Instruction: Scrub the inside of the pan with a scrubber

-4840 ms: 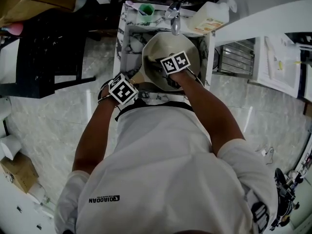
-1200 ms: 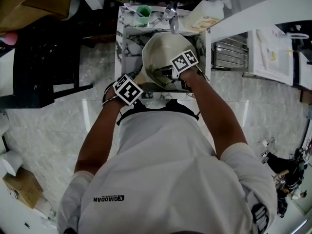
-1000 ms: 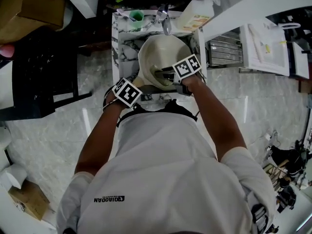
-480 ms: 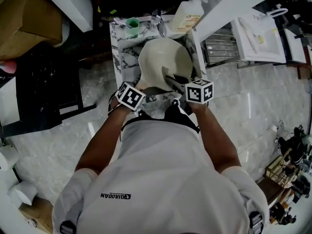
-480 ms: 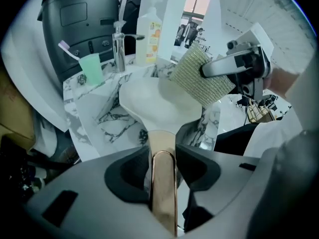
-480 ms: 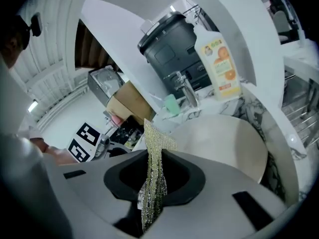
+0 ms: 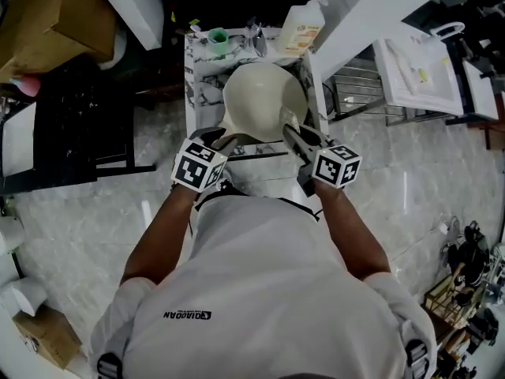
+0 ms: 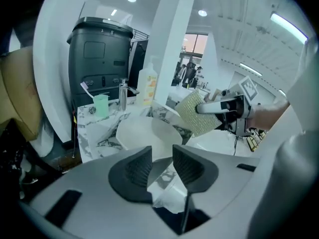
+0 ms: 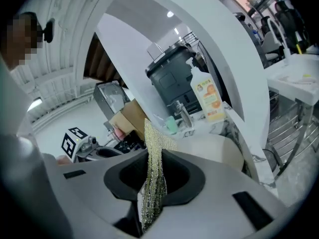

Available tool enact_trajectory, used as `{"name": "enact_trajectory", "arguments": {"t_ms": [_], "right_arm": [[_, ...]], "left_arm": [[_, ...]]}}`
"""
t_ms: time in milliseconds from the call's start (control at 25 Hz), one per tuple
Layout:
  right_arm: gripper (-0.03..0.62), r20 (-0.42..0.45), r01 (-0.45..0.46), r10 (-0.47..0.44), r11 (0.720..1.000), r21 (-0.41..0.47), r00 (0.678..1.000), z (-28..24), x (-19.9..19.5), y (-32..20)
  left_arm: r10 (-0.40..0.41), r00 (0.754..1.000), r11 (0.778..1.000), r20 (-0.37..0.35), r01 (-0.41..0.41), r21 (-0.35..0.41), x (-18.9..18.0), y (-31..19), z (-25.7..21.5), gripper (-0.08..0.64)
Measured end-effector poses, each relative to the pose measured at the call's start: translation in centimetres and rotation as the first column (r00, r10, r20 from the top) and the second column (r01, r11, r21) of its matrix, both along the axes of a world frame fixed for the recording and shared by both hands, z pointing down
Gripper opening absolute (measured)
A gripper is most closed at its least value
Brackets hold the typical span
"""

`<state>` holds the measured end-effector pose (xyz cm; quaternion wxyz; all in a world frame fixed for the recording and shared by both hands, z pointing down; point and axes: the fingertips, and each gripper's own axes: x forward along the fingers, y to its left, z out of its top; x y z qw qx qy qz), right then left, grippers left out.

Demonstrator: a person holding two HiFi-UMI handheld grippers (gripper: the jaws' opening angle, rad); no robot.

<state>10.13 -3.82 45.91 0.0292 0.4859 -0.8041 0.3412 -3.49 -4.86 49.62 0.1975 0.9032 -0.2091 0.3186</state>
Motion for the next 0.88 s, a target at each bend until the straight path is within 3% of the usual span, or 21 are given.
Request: {"name": "enact_trajectory", "arguments": {"t_ms": [200,400,560,880], "right_arm": [[0.084,0.01,0.068,-0.069,0.994,0.087,0.998,-3.4,1.3,5.2],[0.078,-0.062,0.153,-0.145,0.975,0.16,0.988,-4.8,3.6,10.7],[0.077,-0.063,0.175,-0.166,0.969,0.177,0.984,-4.5,5.2,15.1],[0.078,-0.061,0.217,-0.209,0.96,0.177,0.976,-5.4,6.2,20.8]], "left_arm": [[-0.091,0.991,0.995,-0.098,0.094,0.026,2.9,4.9,-2.7,0.029],[-0.171,0.963,0.982,-0.209,0.183,0.04,6.8,11.0,-5.9,0.014],[-0.148,0.972,0.981,-0.184,0.168,0.1,9.0,16.6,-6.2,0.014],[-0.219,0.958,0.968,-0.183,0.238,0.085,9.6,22.9,-7.4,0.015]]}}
